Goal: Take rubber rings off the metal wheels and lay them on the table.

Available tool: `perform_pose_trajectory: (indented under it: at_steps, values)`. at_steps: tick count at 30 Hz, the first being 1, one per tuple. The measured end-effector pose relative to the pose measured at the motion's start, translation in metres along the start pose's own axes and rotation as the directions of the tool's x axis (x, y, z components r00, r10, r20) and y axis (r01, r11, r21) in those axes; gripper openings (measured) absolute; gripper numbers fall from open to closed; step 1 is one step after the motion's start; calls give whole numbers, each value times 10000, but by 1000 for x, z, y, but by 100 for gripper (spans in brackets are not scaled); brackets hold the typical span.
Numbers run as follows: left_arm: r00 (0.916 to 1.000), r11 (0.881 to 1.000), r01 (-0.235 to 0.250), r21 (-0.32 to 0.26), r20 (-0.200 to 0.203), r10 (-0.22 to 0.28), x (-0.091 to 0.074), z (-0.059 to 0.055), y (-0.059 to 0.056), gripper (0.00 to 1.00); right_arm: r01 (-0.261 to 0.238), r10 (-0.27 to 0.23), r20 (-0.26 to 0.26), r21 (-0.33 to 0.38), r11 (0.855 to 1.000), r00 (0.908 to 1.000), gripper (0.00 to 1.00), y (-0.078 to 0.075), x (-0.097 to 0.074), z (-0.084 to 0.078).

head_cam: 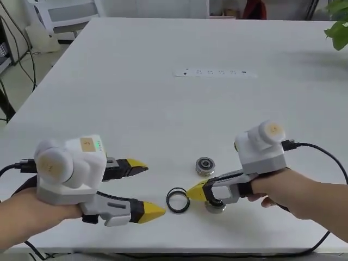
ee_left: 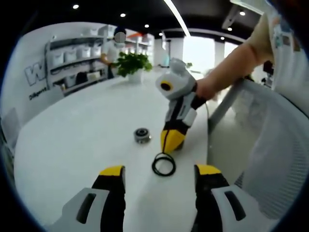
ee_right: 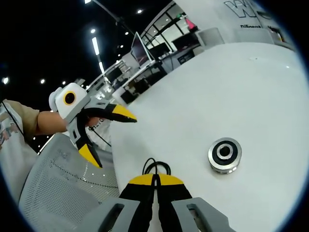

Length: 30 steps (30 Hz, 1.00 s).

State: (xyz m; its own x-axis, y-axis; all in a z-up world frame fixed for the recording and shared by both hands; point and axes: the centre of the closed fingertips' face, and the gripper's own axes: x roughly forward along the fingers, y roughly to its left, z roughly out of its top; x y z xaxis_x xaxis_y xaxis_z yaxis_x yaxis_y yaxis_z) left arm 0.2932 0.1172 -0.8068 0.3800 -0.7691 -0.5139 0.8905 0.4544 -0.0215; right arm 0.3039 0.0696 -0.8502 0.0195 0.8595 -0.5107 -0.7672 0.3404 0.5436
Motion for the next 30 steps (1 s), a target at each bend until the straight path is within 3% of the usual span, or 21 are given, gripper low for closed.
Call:
perform_pose_trajectory:
  at_steps: [20, 30]
  values:
    - [10000, 10000, 36, -75, -89, -37, -1, -4, -1, 58, 326, -327, -28, -218, 9992, 9995, 1, -6, 0, 1]
    - [9999, 9999, 108, -63, -56, -108, 0, 0, -5, 58, 356, -348, 315, -251, 9991, 9989, 7, -4, -9, 9]
